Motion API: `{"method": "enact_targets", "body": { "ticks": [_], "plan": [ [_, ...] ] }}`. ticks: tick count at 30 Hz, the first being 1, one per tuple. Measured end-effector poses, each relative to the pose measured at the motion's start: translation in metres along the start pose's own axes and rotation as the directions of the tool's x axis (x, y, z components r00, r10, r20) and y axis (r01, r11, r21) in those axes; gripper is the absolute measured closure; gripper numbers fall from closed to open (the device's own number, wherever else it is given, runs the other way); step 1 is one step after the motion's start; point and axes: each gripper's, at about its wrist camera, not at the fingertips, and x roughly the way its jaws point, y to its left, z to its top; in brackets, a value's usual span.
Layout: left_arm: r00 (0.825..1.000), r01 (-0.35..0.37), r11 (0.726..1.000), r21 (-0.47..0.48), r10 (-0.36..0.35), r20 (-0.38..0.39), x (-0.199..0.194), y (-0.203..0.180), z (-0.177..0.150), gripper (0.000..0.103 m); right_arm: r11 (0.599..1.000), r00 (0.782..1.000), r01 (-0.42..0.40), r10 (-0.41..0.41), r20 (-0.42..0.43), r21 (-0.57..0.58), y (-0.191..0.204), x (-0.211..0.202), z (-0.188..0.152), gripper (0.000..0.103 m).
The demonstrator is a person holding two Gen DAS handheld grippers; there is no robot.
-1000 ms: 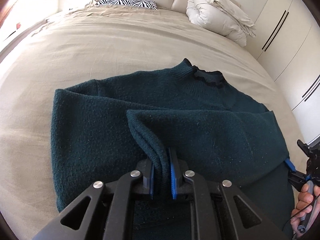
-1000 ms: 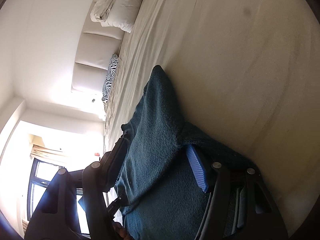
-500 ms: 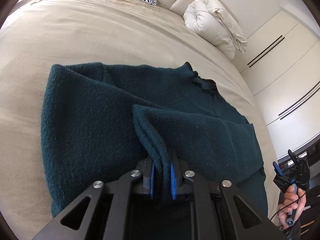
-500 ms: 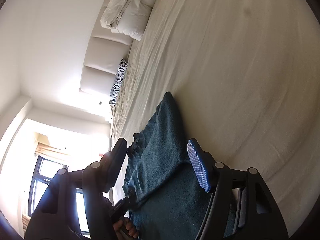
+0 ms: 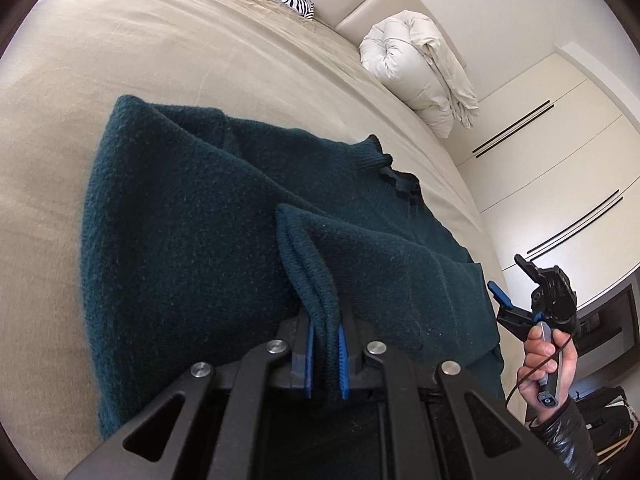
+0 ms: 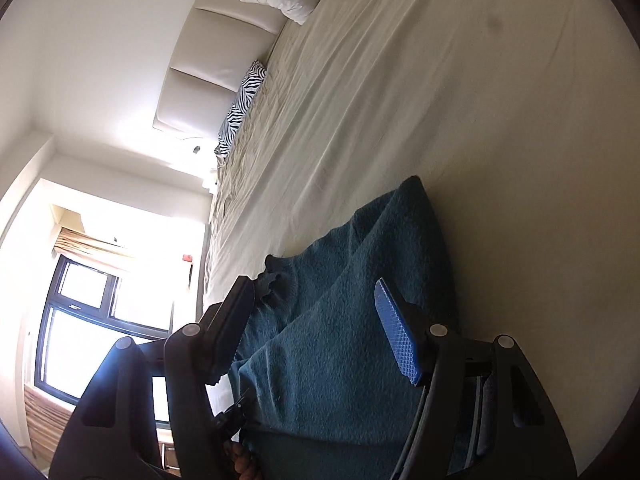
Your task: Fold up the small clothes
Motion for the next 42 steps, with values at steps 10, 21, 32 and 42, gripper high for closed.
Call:
{"method": "enact_targets", "body": {
  "ticks": [10,21,32,42],
  "plan": [
    [1.0,0.0,1.0,0.019,0.0,0.016,-0.001,-0.002,-0.003,0.09,1.0,0.995,0.004,-0.002,-0.1,0.013,-0.022,0.013,-0.005,0.042],
    [1.0,0.012,1.0,-0.003,-0.012,0.006,-0.007,-0.003,-0.003,0.089,0.999,0.989,0.03,-0.035,-0.142,-0.04,-0.034,-0.032,-0.065,0.042],
    [0.993,-0.079,0.997,-0.008,0.079,0.086,-0.135,-0.013,-0.07,0.032,0.974,0.995,0.077,-0.087,-0.038,-0.215,0.008,-0.162,-0.163,0.04],
    [0.99,-0.14,0.988,-0.06,0.138,-0.041,-0.206,0.01,-0.201,0.032,0.93,0.965,0.253,-0.261,0.006,-0.265,-0.04,-0.274,-0.255,0.041]
  ]
}}
